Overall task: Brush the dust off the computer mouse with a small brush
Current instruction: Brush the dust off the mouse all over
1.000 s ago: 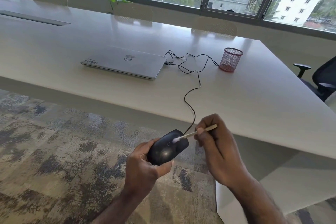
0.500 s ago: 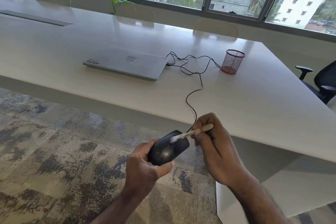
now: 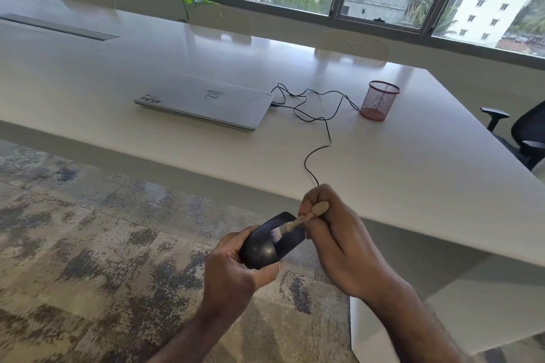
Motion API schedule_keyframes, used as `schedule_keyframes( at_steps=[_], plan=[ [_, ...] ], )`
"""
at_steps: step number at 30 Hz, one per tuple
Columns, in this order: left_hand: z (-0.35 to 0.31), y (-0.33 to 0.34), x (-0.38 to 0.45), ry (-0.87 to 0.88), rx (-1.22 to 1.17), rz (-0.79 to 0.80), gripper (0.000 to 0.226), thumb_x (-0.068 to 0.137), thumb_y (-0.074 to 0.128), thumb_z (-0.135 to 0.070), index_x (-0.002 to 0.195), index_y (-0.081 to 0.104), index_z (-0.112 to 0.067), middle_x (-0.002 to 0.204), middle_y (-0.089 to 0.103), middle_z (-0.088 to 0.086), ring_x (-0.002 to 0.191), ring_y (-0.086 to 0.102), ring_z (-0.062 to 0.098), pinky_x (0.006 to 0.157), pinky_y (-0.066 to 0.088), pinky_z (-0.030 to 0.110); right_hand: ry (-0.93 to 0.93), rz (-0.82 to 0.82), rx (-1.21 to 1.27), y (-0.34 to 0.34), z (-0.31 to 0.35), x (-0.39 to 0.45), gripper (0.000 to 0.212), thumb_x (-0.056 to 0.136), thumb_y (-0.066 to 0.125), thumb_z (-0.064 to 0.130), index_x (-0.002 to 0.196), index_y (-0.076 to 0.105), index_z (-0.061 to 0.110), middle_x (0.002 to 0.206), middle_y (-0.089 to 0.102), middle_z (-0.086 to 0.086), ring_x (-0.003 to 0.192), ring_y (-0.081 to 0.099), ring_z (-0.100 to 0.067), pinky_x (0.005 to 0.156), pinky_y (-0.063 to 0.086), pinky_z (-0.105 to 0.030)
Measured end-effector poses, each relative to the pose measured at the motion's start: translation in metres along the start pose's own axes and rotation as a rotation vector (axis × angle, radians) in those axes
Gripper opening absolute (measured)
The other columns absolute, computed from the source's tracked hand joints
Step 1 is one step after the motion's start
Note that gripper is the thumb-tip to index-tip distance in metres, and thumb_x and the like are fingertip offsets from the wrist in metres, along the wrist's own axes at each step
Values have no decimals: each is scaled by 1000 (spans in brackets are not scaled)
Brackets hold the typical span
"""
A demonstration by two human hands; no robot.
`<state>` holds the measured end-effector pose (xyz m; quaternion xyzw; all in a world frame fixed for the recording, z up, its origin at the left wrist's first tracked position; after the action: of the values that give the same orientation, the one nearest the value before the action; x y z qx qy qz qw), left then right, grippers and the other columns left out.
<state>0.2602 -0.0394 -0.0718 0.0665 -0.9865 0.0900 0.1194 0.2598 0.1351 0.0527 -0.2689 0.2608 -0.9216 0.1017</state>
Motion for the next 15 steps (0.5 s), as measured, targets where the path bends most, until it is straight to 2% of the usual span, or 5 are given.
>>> schedule_keyframes(
  at_steps=[4,7,12,15],
  plan=[
    [-1,0,0,7,8,9,59,50,90,-35,106,77,-47,99,76,-8,87,76,13,71,63,27,-2,-61,3,-2,-3,3,10,100,44,17,98,50,25,78,55,2,69,53,-23,62,46,-45],
    [-1,0,1,-8,6,10,59,51,92,-30,105,77,-49,99,76,-9,87,76,13,71,63,28,0,-117,49,-7,-2,5,9,96,44,20,95,53,22,82,58,1,71,57,-24,63,48,-47],
    [-2,1,3,-3,32,-4,56,52,90,-37,104,76,-51,96,75,-9,85,74,12,69,63,31,48,14,10,1,0,5,12,94,42,13,92,51,21,73,55,-2,67,53,-25,61,46,-46],
    [-2,1,4,-8,29,-17,57,50,88,-42,105,76,-51,95,75,-7,85,74,12,69,62,28,70,6,-11,4,-1,6,12,97,43,13,94,50,22,72,56,-5,66,53,-24,61,46,-44]
  ],
)
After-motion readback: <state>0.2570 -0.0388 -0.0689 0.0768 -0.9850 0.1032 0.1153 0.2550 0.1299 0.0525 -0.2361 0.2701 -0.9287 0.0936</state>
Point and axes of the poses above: each hand's wrist, its own x-axis towards the middle knuckle, its own y-axis out of the palm, z = x × y, the point moved 3 cm from there along x, towards the middle knuckle
